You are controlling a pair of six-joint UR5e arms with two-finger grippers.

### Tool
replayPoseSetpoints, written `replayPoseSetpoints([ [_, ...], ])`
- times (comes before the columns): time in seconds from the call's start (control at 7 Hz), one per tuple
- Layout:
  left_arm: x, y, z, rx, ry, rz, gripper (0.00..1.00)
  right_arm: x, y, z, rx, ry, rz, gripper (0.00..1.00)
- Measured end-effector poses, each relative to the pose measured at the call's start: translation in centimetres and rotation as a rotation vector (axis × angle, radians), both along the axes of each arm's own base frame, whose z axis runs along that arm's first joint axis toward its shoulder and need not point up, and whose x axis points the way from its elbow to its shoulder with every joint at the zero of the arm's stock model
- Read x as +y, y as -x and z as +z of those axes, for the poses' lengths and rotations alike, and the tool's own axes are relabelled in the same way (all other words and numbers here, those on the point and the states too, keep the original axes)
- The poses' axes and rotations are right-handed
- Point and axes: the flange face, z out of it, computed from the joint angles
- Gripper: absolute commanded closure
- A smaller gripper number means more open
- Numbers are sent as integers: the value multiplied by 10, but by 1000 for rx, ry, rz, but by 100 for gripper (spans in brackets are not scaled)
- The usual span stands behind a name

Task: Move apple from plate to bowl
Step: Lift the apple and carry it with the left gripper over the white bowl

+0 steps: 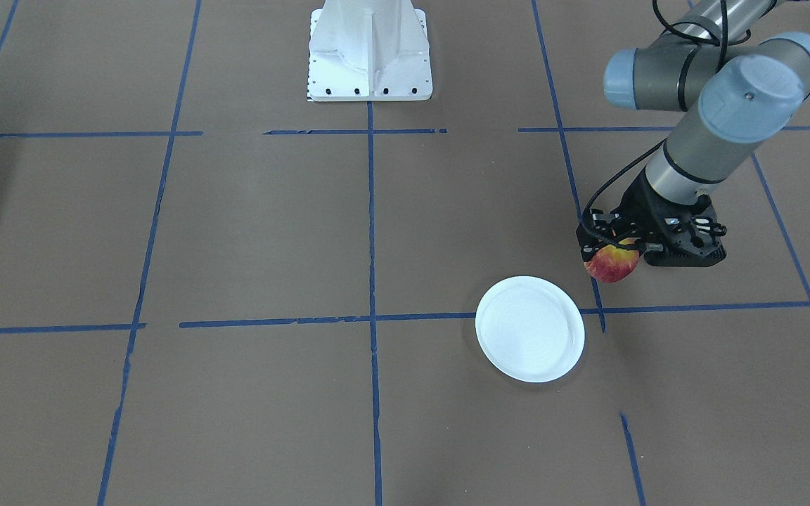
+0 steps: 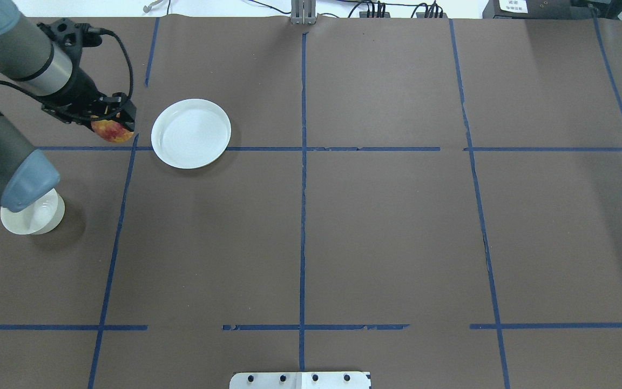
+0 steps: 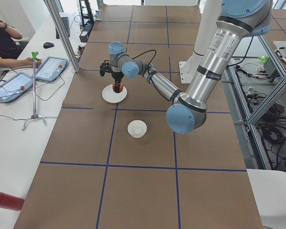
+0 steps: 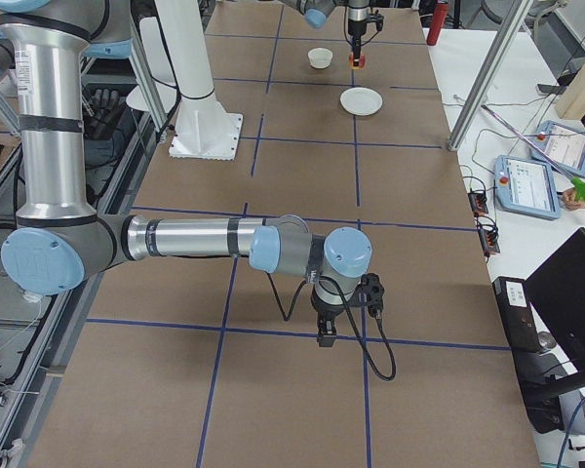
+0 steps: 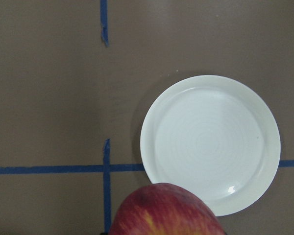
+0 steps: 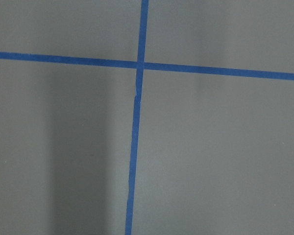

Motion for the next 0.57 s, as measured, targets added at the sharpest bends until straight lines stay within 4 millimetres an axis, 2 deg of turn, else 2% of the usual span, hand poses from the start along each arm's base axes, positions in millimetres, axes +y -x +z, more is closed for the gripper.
replayPoseSetpoints([
  [0.29, 51, 45, 58, -22, -48, -44, 100, 0, 0, 0, 0, 0, 0, 0],
  [0.43, 67, 59, 82, -39, -53, -59, 100, 0, 0, 0, 0, 0, 0, 0],
  [0.57, 74, 65, 100, -61, -47, -69, 100, 0, 0, 0, 0, 0, 0, 0],
])
